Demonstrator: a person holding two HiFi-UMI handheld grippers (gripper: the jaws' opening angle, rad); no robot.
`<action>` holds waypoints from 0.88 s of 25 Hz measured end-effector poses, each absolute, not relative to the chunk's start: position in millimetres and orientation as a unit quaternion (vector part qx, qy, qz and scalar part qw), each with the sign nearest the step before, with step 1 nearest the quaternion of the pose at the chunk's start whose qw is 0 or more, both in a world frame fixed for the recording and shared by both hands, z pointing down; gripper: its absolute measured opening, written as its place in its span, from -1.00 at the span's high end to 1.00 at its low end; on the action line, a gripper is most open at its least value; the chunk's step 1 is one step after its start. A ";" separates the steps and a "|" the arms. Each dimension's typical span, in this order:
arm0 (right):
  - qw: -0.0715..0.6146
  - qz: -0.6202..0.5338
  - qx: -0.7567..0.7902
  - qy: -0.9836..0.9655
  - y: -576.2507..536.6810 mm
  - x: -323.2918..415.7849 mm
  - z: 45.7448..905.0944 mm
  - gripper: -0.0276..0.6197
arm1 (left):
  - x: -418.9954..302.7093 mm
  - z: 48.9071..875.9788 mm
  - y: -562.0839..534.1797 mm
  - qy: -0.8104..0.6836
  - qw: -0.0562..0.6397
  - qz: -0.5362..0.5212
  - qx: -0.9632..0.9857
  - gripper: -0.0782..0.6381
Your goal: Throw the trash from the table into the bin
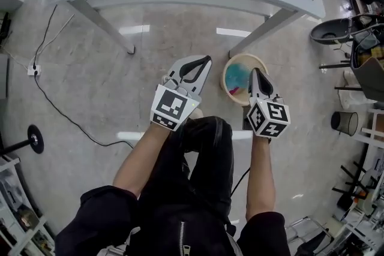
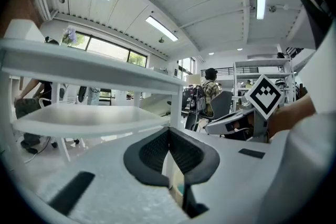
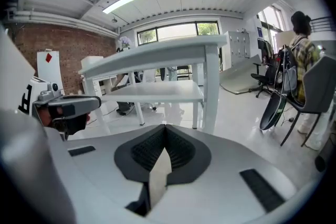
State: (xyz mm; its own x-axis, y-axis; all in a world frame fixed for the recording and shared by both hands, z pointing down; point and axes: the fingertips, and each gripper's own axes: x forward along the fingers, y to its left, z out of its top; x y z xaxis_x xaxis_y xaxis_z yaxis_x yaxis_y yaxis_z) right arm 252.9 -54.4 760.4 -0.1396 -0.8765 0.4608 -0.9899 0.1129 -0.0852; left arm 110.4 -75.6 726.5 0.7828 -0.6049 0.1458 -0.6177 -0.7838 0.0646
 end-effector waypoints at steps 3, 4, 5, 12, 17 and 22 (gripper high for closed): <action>0.147 0.180 0.632 -0.739 -49.1 236.2 696.6 0.89 | 104.4 666.3 -70.7 -0.324 0.057 0.062 0.942 0.76; 0.147 0.177 0.629 -0.743 -46.6 229.7 674.9 0.89 | 101.9 645.4 -69.1 -0.325 0.058 0.062 0.942 0.76; 0.147 0.175 0.624 -0.747 -43.7 222.6 653.7 0.89 | 99.1 624.8 -67.5 -0.326 0.059 0.063 0.942 0.76; 0.149 0.172 0.592 -0.773 -8.9 167.2 524.0 0.89 | 71.5 494.4 -41.0 -0.333 0.053 0.062 0.939 0.76; 0.137 0.175 0.582 -0.782 26.8 128.6 451.5 0.89 | 52.0 420.3 -7.3 -0.336 0.051 0.057 0.939 0.76; 0.110 0.159 0.581 -0.790 57.2 95.5 396.0 0.89 | 31.4 370.0 26.3 -0.346 0.049 0.046 0.936 0.76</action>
State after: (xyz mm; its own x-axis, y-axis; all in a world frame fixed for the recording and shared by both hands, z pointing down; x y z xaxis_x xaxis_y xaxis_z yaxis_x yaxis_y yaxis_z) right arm 95.5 57.2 396.0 -0.3002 -0.8841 0.3581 -0.9538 0.2738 -0.1235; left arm 31.4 26.3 370.0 0.7565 -0.6428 0.1202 -0.6519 -0.7559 0.0608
